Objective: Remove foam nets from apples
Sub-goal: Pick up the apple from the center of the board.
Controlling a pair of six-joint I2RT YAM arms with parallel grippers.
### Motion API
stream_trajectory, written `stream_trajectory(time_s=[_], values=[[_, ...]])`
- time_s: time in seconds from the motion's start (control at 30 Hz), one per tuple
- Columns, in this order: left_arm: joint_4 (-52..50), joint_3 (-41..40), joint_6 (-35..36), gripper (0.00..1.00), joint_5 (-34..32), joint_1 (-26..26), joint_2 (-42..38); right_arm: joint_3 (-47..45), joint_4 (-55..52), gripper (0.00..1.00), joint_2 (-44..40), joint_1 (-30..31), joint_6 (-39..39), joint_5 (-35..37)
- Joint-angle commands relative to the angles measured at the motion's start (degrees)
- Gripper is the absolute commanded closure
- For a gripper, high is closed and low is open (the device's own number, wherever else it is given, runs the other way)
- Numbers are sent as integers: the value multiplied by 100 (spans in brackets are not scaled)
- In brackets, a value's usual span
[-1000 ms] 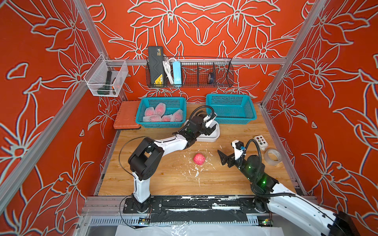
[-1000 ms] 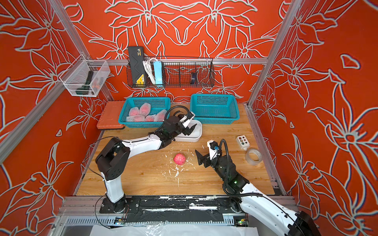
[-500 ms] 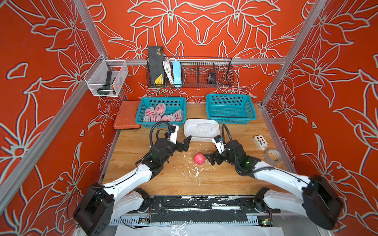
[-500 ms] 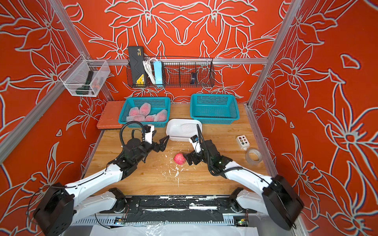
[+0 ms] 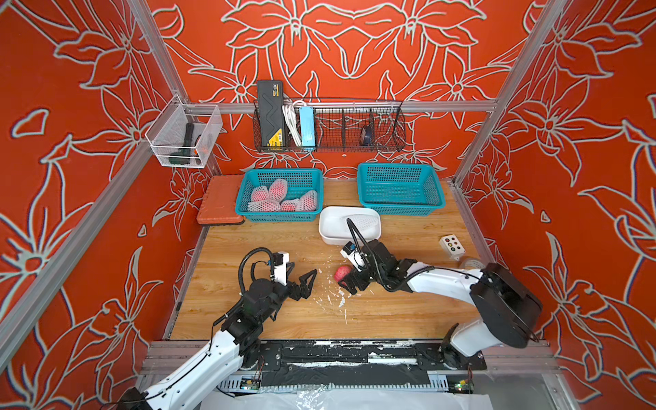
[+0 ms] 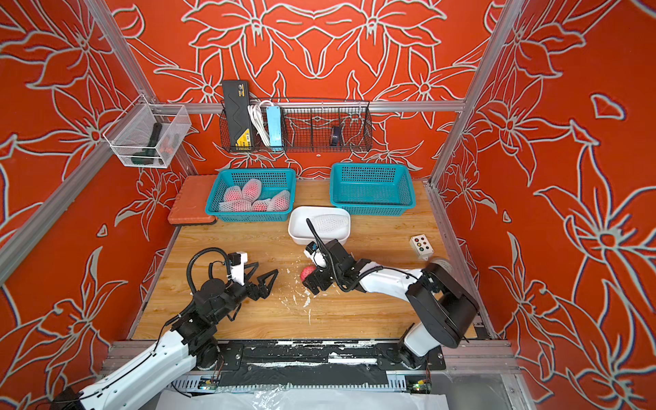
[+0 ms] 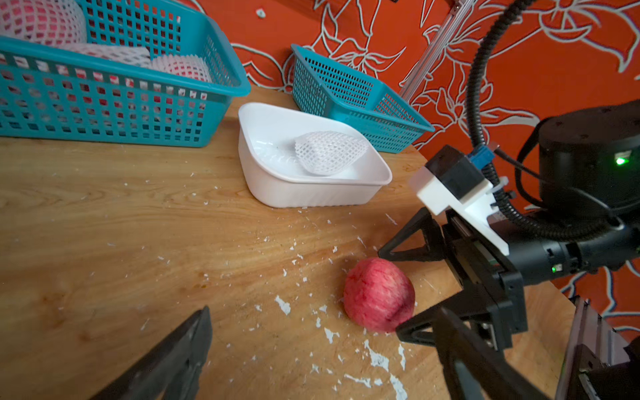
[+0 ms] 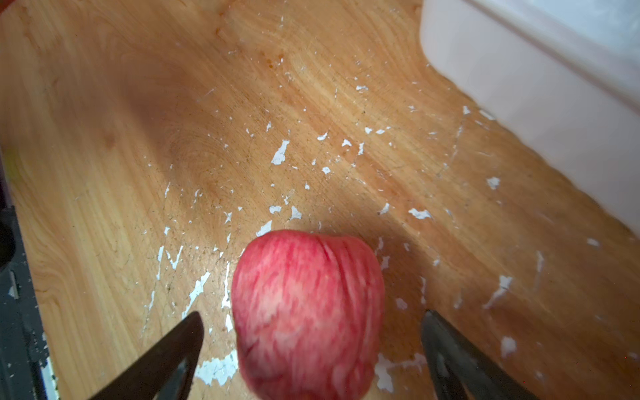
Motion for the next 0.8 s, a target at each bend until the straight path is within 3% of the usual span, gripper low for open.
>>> stream_trajectory(time_s=[0.0,0.07,0.13,0.2,0.3,0.43,0.53,0.77], values=[[-90,44,-57,3,81,14,-69,269,-113,2,337,141,-120,27],[-53,39,-15,3,118,9,-86,346,-94,11,455,165,-150,-33],[145,21,94,3,337,10,-63,410,-154,30,467,169,-179,-86],[481,43,232,3,743,15,36,409,-175,46,297,168,-185,-42],[1223,103,390,3,1567,9,316,361,-119,59,-205,157,-159,270],[2019,379,437,2,2207,-13,802,665,-273,61,-820,-64,-270,460],[2230,842,691,3,2317,-157,1245,1148,-458,61,-1021,-588,-172,355],[1610,2569,817,3,2008,-307,3009,2824,-1179,61,-255,-2079,-147,1026]])
